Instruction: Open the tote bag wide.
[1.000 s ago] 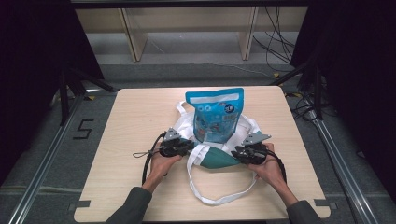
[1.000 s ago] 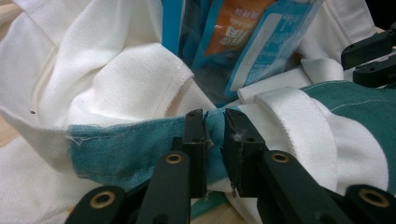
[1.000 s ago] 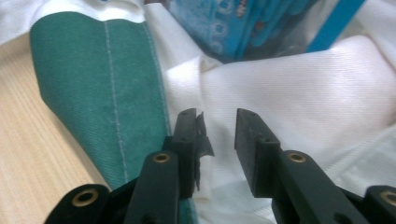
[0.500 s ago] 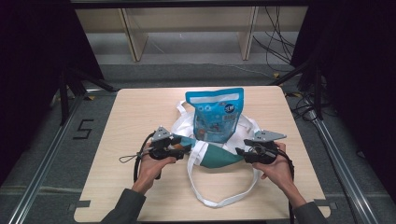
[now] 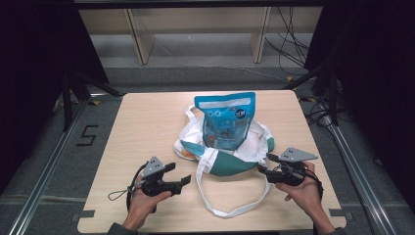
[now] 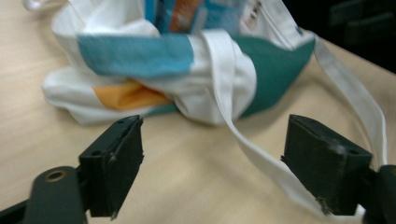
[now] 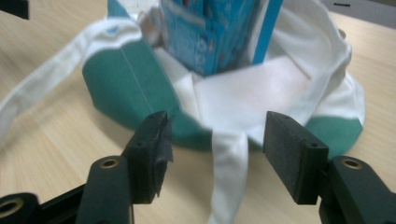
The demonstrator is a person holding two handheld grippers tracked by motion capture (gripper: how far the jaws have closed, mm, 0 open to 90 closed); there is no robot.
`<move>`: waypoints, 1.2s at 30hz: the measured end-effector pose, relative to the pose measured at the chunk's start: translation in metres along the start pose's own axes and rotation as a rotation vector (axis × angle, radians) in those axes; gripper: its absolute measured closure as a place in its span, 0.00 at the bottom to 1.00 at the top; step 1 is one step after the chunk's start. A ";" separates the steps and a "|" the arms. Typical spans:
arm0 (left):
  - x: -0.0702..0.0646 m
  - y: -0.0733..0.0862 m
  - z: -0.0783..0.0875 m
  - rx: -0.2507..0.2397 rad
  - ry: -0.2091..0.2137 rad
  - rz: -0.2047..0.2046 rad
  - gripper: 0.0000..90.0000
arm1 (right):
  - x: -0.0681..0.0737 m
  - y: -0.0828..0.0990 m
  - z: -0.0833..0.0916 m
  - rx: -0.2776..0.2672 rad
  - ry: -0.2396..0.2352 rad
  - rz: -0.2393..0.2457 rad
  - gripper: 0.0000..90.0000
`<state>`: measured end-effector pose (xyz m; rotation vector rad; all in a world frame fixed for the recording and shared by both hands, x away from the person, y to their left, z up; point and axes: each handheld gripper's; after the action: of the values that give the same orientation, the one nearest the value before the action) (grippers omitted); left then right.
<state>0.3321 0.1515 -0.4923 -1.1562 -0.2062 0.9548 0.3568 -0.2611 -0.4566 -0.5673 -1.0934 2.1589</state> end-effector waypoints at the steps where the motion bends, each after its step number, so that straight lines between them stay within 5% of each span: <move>1: -0.003 0.002 0.001 0.008 -0.003 -0.008 0.17 | 0.000 0.003 0.002 0.004 0.001 0.001 0.45; 5: -0.013 0.006 0.006 -0.007 0.004 -0.040 0.17 | 0.006 0.011 0.009 0.011 0.008 -0.027 0.46; 6: -0.015 0.008 0.006 -0.003 0.004 -0.043 0.17 | 0.005 0.013 0.010 0.005 0.008 0.007 0.45; 10: -0.019 0.014 0.008 0.026 -0.003 -0.075 0.17 | 0.012 0.021 0.015 0.017 0.004 -0.009 0.45; 13: -0.023 0.019 0.007 0.059 -0.019 -0.134 0.17 | 0.016 0.026 0.017 0.027 0.003 0.026 0.45; 16: -0.024 0.023 0.010 0.074 -0.014 -0.148 0.17 | 0.021 0.031 0.021 0.052 -0.010 0.028 0.43; 25: -0.029 0.032 0.030 0.068 -0.027 -0.113 0.17 | 0.032 0.054 0.032 0.146 -0.063 -0.019 0.34; 26: -0.028 0.033 0.032 0.075 -0.030 -0.121 0.17 | 0.031 0.056 0.031 0.141 -0.058 0.025 0.34; 29: -0.027 0.035 0.035 0.083 -0.034 -0.118 0.17 | 0.035 0.060 0.032 0.157 -0.059 0.050 0.31; 36: -0.025 0.036 0.036 0.091 -0.045 -0.119 0.17 | 0.042 0.064 0.035 0.169 -0.074 0.045 0.29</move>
<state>0.2768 0.1610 -0.4989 -1.0282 -0.2626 0.8771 0.2832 -0.2785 -0.4930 -0.4427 -0.9328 2.3006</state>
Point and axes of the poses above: each handheld gripper's, and its own axes: z roughly backward along the jaws, y roughly out of its underside, x roughly to its left, and after that the axes turned 7 degrees about z, right-handed
